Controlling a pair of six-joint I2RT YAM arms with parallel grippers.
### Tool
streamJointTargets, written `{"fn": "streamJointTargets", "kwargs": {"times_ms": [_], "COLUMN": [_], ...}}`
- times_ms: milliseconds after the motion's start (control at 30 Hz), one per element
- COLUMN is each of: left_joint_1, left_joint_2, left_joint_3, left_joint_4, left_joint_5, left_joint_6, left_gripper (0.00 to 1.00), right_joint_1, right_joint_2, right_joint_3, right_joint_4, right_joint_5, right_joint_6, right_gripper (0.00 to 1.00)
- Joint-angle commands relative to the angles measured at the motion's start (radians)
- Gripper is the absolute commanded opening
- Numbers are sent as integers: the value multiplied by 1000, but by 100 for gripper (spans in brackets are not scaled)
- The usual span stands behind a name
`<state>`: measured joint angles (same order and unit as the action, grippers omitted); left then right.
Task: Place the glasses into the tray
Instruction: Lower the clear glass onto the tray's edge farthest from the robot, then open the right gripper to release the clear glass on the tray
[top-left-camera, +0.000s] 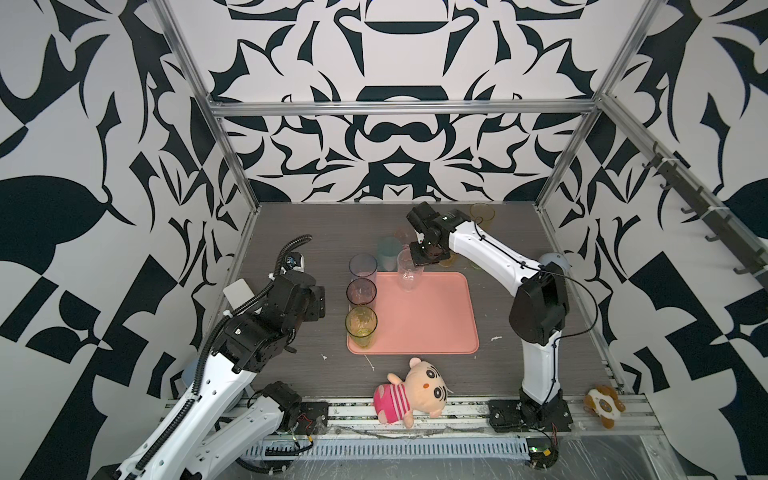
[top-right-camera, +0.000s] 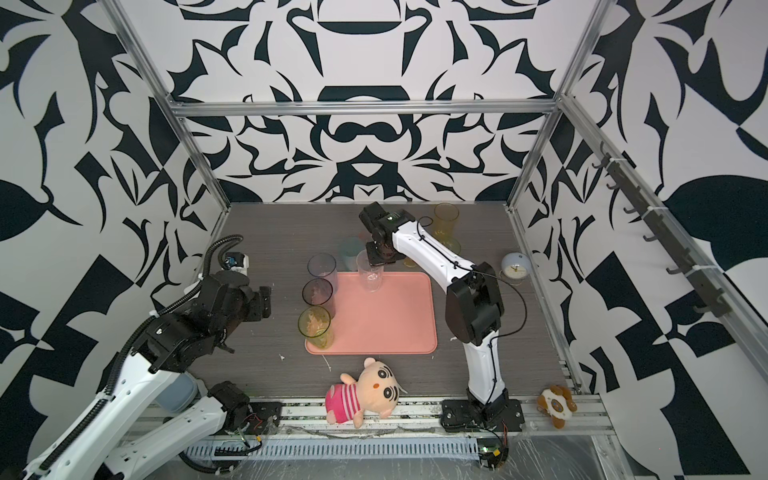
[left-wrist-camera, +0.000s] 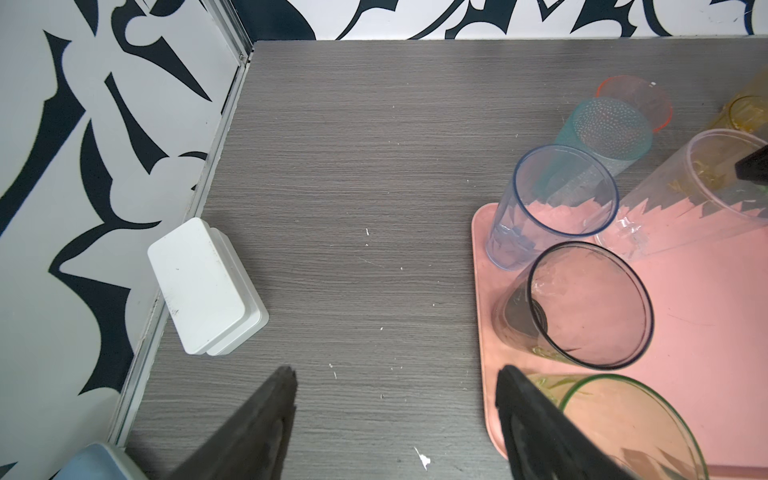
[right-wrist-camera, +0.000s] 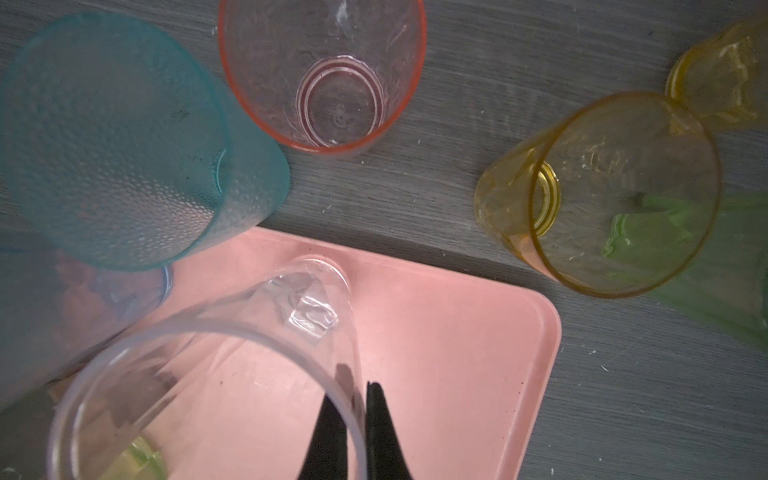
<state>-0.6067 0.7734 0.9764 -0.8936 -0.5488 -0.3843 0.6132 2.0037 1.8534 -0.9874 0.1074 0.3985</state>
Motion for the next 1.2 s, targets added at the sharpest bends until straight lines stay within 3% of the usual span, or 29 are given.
{"fn": "streamJointTargets", "kwargs": {"times_ms": [0,533,800,1167], "left_joint_1": [4,4,4,4], "left_joint_2": [-6,-12,-14,-18], "left_joint_3": [-10,-12,-10,-11], "left_joint_4": [4,5,5,4], "left_joint_5": [5,3,3,0], "left_joint_6": [2,2,1,-1], "left_gripper": [79,79,79,79], "right_joint_1": [5,12,13,13], "right_joint_2": [-31,-45,-53,-48], "right_joint_3": [-3,-7,23,158], "right_joint_4": [6,-8,-23,-59], "right_joint_5": [-1,2,25,66], "right_joint_6": [13,2,-11,-64], "right_gripper": [4,11,34,39]}}
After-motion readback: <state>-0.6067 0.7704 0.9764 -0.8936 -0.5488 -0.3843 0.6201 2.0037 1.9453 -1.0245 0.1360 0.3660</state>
